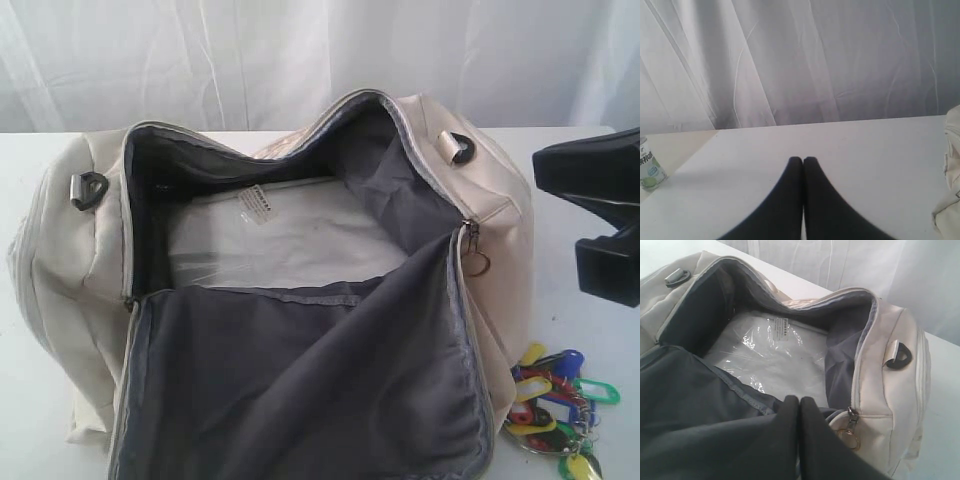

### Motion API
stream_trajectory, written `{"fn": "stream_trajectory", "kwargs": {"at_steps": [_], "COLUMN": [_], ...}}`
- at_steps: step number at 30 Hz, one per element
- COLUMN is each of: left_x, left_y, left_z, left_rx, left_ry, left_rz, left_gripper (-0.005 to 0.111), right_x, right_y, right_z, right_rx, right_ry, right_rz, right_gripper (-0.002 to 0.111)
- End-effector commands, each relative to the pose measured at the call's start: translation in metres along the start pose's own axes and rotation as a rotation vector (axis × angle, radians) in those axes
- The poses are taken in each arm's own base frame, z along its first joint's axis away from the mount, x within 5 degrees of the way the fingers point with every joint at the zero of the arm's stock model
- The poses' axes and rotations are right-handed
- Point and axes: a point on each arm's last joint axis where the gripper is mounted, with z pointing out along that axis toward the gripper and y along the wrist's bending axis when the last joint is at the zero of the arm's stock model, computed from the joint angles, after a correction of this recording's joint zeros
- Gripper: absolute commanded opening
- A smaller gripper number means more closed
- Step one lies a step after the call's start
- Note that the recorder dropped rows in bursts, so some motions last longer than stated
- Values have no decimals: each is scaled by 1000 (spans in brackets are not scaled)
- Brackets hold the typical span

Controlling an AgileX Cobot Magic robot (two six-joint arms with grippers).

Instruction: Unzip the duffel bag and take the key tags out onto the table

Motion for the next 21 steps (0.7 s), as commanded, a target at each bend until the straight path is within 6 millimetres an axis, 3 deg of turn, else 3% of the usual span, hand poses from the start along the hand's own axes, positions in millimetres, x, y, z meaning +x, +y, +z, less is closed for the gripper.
{"fn": "stream_trajectory", "kwargs": {"at_steps": [1, 21], "left_x": [1, 1], "left_y": [1, 1], "left_z": [-2, -2], "left_rx": [-5, -8], "left_ry": [-18, -12], "left_rz": [-6, 5], "left_gripper": [0, 0], "right_x": [1, 2], "right_y": [-1, -1], "right_z": [-1, -1], "right_rx": [6, 5], "right_ry": [0, 4], "right_rz": [-12, -10], "right_gripper": [0, 0]}}
